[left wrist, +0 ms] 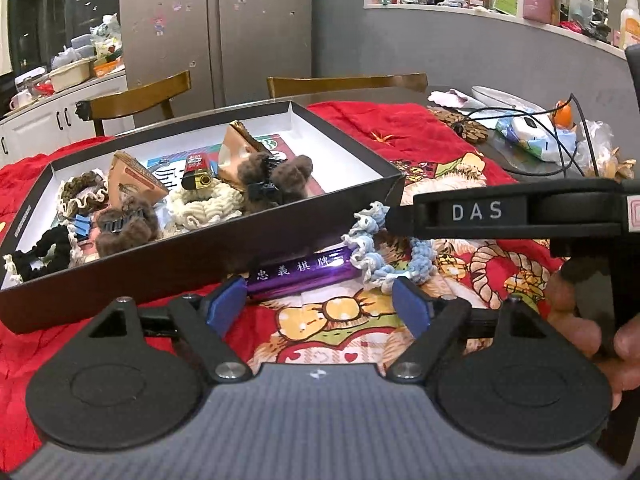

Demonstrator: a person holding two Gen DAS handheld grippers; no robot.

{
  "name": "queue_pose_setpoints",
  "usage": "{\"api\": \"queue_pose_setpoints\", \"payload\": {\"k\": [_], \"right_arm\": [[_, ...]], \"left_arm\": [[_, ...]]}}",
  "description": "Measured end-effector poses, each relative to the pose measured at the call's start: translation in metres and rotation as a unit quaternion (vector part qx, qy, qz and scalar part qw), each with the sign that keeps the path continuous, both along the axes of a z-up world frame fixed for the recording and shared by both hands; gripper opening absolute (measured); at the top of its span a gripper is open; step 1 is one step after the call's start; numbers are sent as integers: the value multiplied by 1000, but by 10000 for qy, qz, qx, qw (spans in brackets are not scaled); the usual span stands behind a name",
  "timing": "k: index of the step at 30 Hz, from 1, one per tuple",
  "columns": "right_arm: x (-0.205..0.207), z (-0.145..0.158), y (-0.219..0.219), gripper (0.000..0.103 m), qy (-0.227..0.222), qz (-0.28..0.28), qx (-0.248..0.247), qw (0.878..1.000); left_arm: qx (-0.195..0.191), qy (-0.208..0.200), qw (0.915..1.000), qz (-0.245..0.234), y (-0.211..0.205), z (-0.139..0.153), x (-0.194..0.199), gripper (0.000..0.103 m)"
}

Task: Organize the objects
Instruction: 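Grasp the purple stick package with left gripper while right grasps blue crocheted hair tie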

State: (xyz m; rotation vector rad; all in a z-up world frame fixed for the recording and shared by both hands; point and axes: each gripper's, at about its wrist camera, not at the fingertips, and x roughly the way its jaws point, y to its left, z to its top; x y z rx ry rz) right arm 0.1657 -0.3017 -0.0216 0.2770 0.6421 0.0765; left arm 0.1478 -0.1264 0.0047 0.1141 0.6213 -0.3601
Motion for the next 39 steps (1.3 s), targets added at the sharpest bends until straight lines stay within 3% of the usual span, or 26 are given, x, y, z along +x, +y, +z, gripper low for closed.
{"api": "queue_pose_setpoints", "payload": {"k": [4, 6, 14, 18, 25, 30, 39], "right_arm": [[-1, 0, 0, 52, -35, 107, 84, 9999], [0, 0, -1, 22, -13, 131, 149, 9998], [-3, 8, -8, 4, -175, -170, 36, 9997], [-2, 9, -20, 4, -164, -323, 259, 9990], [1, 4, -26, 11, 41, 35, 849, 9964], [3, 1, -26, 37, 91, 157, 1098, 9938], [4, -3, -17, 45, 121, 219, 943, 9952]], "left_arm": [[-157, 24, 9998, 132, 2, 1, 1, 86], [-179, 9, 9997, 179, 1, 1, 1, 88], [-76, -19, 9994, 324, -2, -2, 4, 95], [-173, 302, 9980, 532, 3, -7, 16, 95], [-156, 243, 9977, 616, 2, -6, 19, 95], [-119, 241, 9956, 900, 6, -6, 24, 95], [-58, 249, 9955, 907, 4, -6, 25, 93]]}}
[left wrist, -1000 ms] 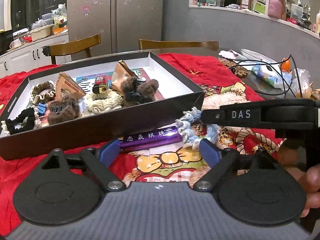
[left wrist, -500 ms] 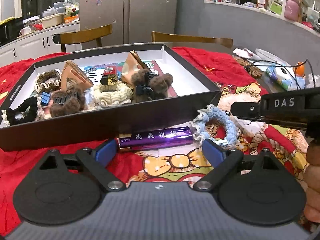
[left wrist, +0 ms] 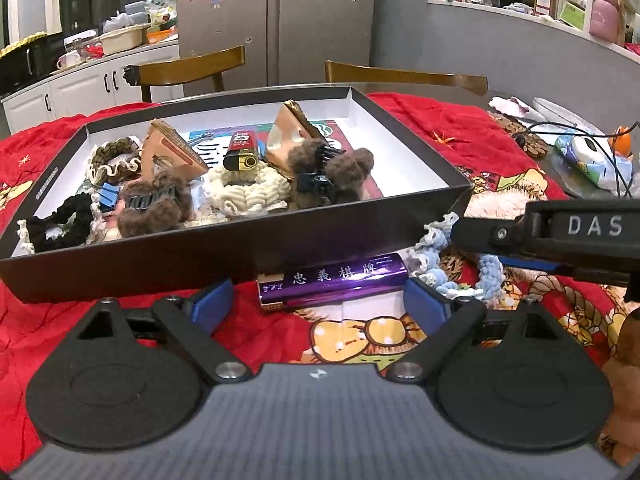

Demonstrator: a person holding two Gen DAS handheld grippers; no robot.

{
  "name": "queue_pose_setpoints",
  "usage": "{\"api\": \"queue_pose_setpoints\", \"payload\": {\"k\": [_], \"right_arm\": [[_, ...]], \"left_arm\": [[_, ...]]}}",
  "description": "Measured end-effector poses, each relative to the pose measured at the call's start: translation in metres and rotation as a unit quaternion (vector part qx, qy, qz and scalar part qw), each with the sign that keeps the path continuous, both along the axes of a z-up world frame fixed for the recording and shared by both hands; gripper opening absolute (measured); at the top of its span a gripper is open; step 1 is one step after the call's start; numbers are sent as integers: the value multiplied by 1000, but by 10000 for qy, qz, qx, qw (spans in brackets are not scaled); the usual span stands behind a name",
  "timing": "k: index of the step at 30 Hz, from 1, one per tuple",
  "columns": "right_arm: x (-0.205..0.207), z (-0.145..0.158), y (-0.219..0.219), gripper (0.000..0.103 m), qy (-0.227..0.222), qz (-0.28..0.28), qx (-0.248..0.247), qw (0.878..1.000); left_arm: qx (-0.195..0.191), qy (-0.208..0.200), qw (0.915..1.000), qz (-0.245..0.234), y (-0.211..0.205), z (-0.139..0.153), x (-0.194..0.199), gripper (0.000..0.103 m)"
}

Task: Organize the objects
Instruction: 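Grasp the purple stick package with left gripper while right grasps blue crocheted hair tie, then lift the purple package and blue hair tie and carry them over the box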

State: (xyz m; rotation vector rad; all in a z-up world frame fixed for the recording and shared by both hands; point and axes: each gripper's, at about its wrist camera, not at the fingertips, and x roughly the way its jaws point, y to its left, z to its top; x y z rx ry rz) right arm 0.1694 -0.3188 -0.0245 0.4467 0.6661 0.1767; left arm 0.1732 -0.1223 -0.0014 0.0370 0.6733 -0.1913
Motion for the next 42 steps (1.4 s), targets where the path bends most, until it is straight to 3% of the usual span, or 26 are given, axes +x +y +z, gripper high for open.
{"api": "queue_pose_setpoints", "payload": {"k": [3, 8, 13, 15, 23, 27, 38, 42], "right_arm": [[0, 0, 0, 57, -2, 9, 48, 10000], [2, -2, -7, 58, 66, -24, 245, 9997], [2, -3, -8, 58, 79, -32, 282, 9996], [2, -2, -6, 57, 67, -17, 222, 9997], [1, -1, 2, 57, 5, 48, -84, 10000], [-1, 0, 7, 57, -64, 73, -285, 9995], [-5, -1, 26, 55, -311, 191, -922, 9951], [-8, 0, 32, 65, -379, 272, -994, 9939]], "left_arm": [[-188, -4, 9998, 12, 5, 0, 0, 93], [-381, 12, 9992, 103, 6, 0, 1, 96], [-84, 52, 9997, 241, -5, -1, 3, 98], [155, 90, 9994, 284, -12, -1, 5, 98], [154, 77, 9975, 681, -17, -1, 7, 98], [146, -22, 9968, 783, -11, 0, 1, 85], [199, -83, 9977, 650, 21, 4, -31, 85], [22, -289, 9963, 815, 39, 8, -47, 85]]}}
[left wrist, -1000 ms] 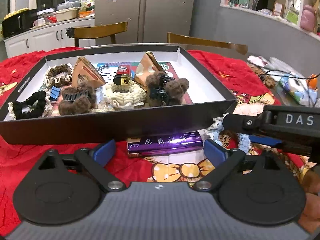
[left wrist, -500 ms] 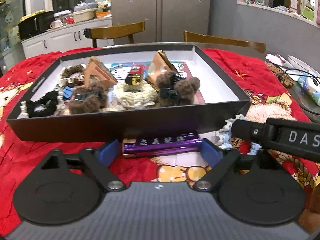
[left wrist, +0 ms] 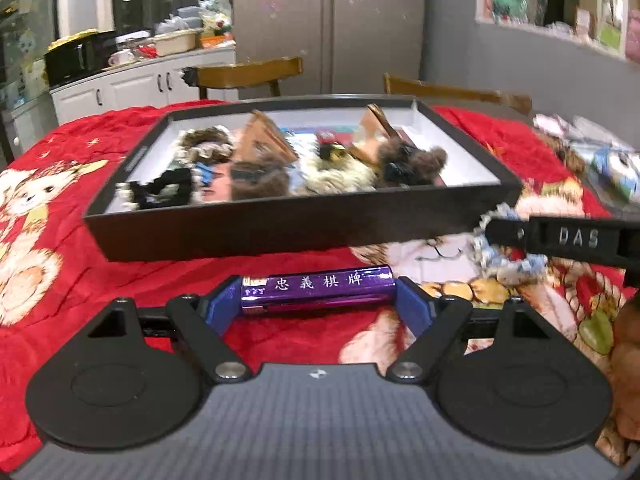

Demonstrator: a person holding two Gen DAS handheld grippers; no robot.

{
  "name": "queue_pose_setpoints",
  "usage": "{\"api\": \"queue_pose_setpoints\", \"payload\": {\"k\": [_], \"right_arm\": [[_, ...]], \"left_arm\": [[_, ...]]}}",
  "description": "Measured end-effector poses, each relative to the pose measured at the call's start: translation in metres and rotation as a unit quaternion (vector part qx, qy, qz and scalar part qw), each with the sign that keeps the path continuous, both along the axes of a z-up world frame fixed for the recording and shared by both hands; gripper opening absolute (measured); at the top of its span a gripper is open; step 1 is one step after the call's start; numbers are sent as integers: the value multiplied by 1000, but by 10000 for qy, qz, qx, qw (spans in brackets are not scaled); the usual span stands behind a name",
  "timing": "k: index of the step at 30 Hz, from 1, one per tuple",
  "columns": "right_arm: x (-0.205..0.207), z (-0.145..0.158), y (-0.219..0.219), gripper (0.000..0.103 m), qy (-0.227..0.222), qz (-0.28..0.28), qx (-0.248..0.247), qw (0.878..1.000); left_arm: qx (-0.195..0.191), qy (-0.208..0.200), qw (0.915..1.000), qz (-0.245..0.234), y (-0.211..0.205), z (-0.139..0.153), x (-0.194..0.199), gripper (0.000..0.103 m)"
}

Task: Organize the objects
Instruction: 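Lift the purple package and blue hair tie and carry them over the box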

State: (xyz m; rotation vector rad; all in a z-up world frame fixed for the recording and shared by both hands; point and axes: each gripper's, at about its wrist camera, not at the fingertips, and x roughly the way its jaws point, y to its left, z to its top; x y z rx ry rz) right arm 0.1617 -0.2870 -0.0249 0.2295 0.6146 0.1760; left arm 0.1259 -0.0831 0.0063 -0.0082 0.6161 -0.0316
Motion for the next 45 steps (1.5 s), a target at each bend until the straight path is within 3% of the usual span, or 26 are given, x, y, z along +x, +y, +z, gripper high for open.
{"api": "queue_pose_setpoints", "payload": {"k": [2, 5, 8, 17, 21, 29, 45], "right_arm": [[-3, 0, 7, 67, -61, 126, -142, 9998], [-5, 1, 21, 68, -96, 218, -531, 9983], [-4, 0, 22, 66, -63, 207, -616, 9979], [-7, 1, 31, 22, -140, 286, -924, 9952], [-11, 2, 31, 15, -230, 283, -954, 9948], [-14, 6, 24, 14, -391, 155, -766, 9962], [-30, 21, 19, 14, -1096, 411, -108, 9931]], "left_arm": [[-168, -154, 9997, 62, 5, 2, -5, 85], [-83, -187, 9998, -46, 1, 4, -8, 85], [-63, -189, 9998, 2, 1, 5, -9, 85], [-185, -70, 9998, 52, 4, 4, -2, 85], [-172, -85, 9998, 58, 3, 4, -2, 85], [-154, -99, 9998, 36, 2, 4, -3, 85], [-155, -88, 9998, 12, 3, 6, -1, 85]]}}
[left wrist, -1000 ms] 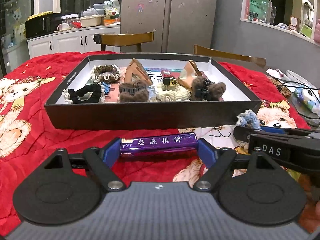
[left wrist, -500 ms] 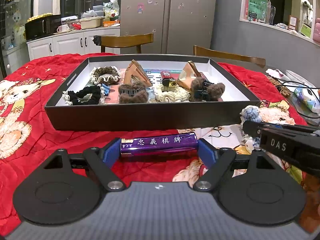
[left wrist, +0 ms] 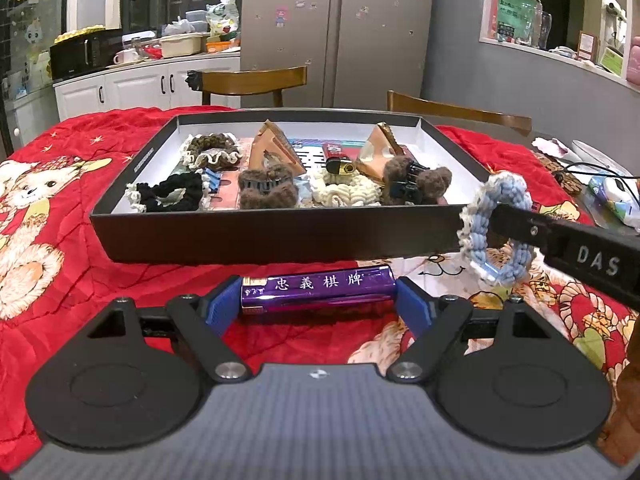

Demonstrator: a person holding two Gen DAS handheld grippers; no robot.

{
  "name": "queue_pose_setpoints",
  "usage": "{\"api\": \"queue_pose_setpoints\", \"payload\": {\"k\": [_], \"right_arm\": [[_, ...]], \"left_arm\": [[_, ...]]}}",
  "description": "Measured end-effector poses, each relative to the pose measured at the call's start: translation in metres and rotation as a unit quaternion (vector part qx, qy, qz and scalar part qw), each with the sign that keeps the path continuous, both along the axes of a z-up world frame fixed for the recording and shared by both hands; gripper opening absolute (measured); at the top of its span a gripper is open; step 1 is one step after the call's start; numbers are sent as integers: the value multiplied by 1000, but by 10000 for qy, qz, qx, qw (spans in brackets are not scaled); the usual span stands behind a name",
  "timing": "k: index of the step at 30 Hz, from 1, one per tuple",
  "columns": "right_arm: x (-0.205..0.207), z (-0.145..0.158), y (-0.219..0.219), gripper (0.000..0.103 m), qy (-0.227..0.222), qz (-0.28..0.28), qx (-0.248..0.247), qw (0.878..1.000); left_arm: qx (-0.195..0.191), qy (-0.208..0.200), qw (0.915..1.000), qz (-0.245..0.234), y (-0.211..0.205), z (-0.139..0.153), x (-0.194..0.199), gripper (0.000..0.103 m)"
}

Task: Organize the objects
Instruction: 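Lift the purple package and blue hair tie and carry them over the box, then open both grippers to drop the purple package and blue hair tie into the box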

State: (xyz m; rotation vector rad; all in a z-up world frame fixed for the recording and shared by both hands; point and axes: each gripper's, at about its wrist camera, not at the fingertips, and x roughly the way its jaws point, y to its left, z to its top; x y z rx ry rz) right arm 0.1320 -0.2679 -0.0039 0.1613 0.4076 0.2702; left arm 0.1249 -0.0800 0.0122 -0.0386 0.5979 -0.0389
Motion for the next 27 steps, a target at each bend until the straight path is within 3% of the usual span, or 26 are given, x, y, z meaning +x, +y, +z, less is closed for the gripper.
{"api": "queue_pose_setpoints", "payload": {"k": [7, 12, 14, 17, 20, 27], "right_arm": [[3, 14, -17, 13, 27, -136, 754, 9971], [18, 36, -23, 13, 31, -206, 1185, 9927], [28, 46, -21, 13, 18, -260, 1178, 9927], [53, 59, -14, 13, 89, -345, 1126, 9930], [81, 64, -8, 13, 217, -383, 1124, 9927], [142, 39, 0, 14, 499, -698, 1061, 9907]], "left_arm": [[53, -23, 10000, -7, 9, 9, 5, 85], [-166, -332, 9991, 222, 28, 42, 11, 85], [-336, -508, 9978, 280, 39, 60, 19, 84], [-702, -454, 9964, 122, 56, 85, 42, 84], [-757, -355, 9964, -109, 61, 100, 71, 84], [-917, -78, 9953, -312, 50, 84, 139, 85]]}}
